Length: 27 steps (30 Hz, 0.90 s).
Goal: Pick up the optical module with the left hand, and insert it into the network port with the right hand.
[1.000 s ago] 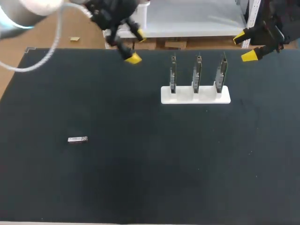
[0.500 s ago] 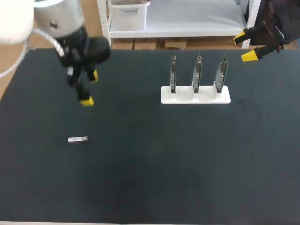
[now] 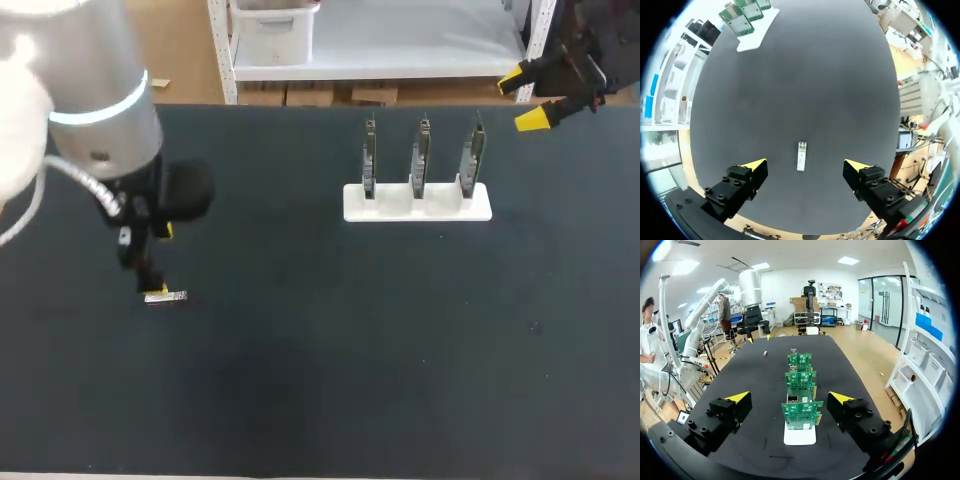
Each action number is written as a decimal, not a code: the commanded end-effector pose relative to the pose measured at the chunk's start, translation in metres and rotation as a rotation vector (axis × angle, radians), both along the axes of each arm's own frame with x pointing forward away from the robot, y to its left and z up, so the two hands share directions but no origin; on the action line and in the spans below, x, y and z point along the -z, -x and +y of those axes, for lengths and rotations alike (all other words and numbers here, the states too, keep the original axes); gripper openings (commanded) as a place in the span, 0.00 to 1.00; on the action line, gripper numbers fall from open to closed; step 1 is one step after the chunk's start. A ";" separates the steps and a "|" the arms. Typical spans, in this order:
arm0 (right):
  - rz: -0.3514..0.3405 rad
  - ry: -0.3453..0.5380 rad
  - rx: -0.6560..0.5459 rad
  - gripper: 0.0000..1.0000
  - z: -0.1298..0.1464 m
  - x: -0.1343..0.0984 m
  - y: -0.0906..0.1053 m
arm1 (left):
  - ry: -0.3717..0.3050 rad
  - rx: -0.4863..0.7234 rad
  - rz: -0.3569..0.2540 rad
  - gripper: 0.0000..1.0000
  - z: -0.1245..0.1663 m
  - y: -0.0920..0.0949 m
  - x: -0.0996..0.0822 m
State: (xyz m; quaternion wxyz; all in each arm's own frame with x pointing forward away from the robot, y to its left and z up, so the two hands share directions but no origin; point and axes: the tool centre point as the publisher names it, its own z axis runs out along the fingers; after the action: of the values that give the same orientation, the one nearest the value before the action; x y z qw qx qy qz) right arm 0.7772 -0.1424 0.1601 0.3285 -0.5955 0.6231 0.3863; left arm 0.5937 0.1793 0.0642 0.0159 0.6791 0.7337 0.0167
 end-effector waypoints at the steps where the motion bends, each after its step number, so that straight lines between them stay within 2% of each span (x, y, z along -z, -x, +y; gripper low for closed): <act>1: -0.004 0.001 0.004 1.00 0.000 0.000 0.002 | 0.012 0.004 -0.024 1.00 0.008 0.003 0.013; 17: -0.004 0.001 0.004 1.00 0.000 0.000 0.002 | 0.000 -0.006 0.032 1.00 0.013 0.013 0.046; 27: -0.004 0.001 0.004 1.00 0.000 0.000 0.002 | 0.011 -0.046 0.026 1.00 0.021 0.013 0.061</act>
State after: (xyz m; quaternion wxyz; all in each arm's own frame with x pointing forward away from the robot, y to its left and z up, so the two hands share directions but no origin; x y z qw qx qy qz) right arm 0.7772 -0.1424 0.1601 0.3285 -0.5955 0.6231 0.3863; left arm 0.5797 0.2003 0.0076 0.0085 0.6614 0.7499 0.0051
